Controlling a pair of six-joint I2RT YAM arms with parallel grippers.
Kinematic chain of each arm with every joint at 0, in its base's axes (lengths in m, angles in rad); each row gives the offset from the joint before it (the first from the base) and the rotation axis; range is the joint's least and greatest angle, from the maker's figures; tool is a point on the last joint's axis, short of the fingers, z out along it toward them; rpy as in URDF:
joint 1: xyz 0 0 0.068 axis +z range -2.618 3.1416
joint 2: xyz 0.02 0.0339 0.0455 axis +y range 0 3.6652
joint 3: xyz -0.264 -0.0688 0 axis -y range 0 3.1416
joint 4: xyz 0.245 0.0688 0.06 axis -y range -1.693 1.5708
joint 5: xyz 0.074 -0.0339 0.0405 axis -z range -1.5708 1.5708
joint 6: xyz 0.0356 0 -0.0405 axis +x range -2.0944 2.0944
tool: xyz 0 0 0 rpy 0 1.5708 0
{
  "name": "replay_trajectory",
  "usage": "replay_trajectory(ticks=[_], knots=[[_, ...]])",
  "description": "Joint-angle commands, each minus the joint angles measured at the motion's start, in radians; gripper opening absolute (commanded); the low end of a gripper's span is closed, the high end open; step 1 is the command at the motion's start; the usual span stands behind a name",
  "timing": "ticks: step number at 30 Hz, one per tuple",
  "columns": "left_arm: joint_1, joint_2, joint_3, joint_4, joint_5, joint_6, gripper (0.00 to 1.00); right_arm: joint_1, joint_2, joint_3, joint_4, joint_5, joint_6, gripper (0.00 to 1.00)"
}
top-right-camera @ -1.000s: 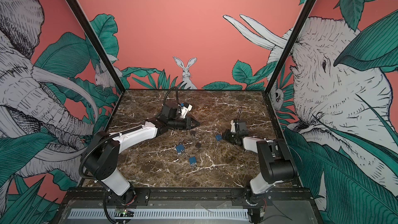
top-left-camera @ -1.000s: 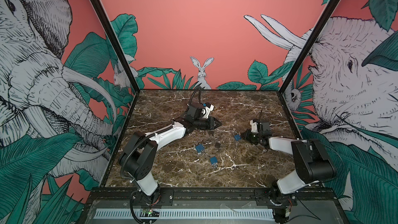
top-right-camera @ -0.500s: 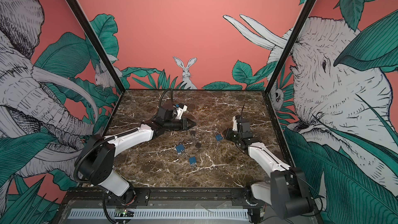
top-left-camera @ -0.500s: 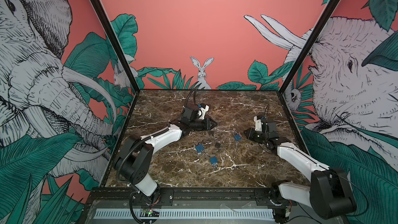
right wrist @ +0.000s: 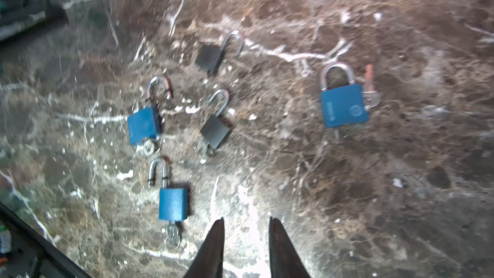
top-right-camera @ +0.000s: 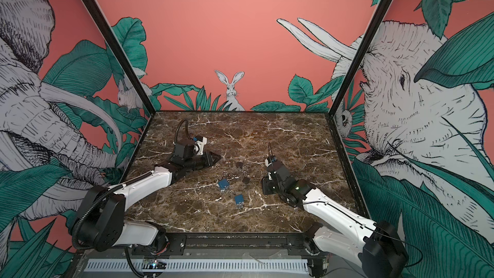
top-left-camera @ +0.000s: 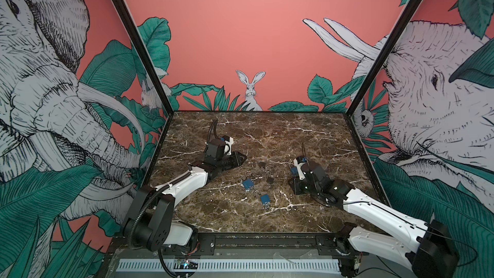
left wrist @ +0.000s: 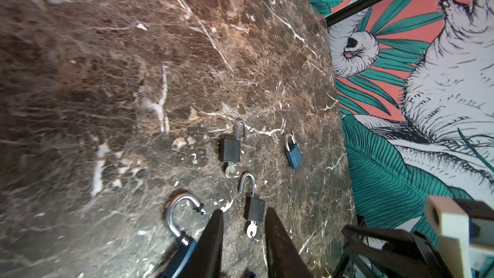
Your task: Lock with the key
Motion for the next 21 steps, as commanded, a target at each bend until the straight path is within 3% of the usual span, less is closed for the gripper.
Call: replay_trajectory(ticks=[1, 5, 10, 21], knots=[[0.034, -0.073, -0.019, -0.036, -0.016, 0.012, 0.3, 0.096, 0.062, 0.054, -0.029, 0.146, 0.056, 0.33], [0.075, -0.109, -0.029, -0.067, -0.002, 0.025, 0.3, 0.222, 0.207, 0.141, -0.066, 0.249, 0.073, 0.37], [0.1, -0.137, -0.032, -0.11, 0.005, 0.042, 0.3, 0.309, 0.387, 0.244, -0.063, 0.255, 0.096, 0.4], [0.125, -0.174, -0.057, -0.128, 0.014, 0.051, 0.3, 0.352, 0.54, 0.319, -0.048, 0.205, 0.141, 0.48]])
